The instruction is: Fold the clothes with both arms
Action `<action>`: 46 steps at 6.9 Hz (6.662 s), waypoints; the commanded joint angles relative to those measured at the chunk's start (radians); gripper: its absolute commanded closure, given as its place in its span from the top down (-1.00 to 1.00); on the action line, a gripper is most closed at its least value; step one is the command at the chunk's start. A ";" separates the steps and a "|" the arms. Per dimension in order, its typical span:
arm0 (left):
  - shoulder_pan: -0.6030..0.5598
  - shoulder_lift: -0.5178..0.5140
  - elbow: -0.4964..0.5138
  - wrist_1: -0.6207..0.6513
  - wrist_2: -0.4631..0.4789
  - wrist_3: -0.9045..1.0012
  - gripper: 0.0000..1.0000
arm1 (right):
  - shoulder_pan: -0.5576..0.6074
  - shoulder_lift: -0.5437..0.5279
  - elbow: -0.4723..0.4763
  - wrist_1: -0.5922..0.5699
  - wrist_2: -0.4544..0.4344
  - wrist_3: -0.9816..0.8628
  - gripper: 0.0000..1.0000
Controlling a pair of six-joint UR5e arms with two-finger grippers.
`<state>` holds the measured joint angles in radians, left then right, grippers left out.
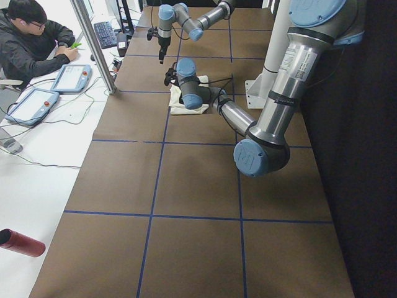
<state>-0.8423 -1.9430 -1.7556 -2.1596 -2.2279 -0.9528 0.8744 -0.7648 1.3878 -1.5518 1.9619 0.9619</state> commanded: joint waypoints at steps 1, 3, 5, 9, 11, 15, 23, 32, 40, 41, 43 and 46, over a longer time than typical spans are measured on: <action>-0.119 -0.002 -0.001 0.233 0.031 0.267 1.00 | 0.192 -0.129 0.135 -0.155 0.115 -0.333 1.00; -0.225 -0.004 -0.001 0.410 0.123 0.562 1.00 | 0.386 -0.253 0.134 -0.189 0.156 -0.725 1.00; -0.378 0.031 0.008 0.467 0.131 0.825 1.00 | 0.553 -0.452 0.137 -0.189 0.248 -1.013 1.00; -0.624 0.107 0.089 0.495 -0.036 0.909 1.00 | 0.695 -0.723 0.201 -0.179 0.267 -1.028 1.00; -0.661 0.145 0.116 0.546 -0.017 0.996 1.00 | 0.701 -0.797 0.241 -0.157 0.270 -1.029 1.00; -0.768 0.167 0.284 0.642 -0.034 1.158 1.00 | 0.701 -0.835 0.240 -0.156 0.272 -1.028 1.00; -0.767 0.219 0.277 0.632 -0.101 1.062 1.00 | 0.699 -0.834 0.307 -0.142 0.357 -1.028 1.00; -0.765 0.243 0.245 0.630 -0.102 1.072 1.00 | 0.701 -0.838 0.275 -0.140 0.351 -1.025 1.00; -0.762 0.297 0.174 0.580 -0.050 1.063 1.00 | 0.701 -0.838 0.275 -0.142 0.351 -1.016 1.00; -0.762 0.297 0.174 0.580 -0.050 1.063 1.00 | 0.701 -0.838 0.280 -0.142 0.353 -1.016 1.00; -0.762 0.299 0.174 0.580 -0.050 1.063 1.00 | 0.699 -0.838 0.278 -0.142 0.351 -1.017 1.00; -0.762 0.299 0.173 0.580 -0.050 1.063 1.00 | 0.701 -0.838 0.277 -0.142 0.350 -1.017 1.00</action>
<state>-1.6045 -1.6445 -1.5825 -1.5800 -2.2780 0.1104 1.5751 -1.6030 1.6646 -1.6929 2.3123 -0.0552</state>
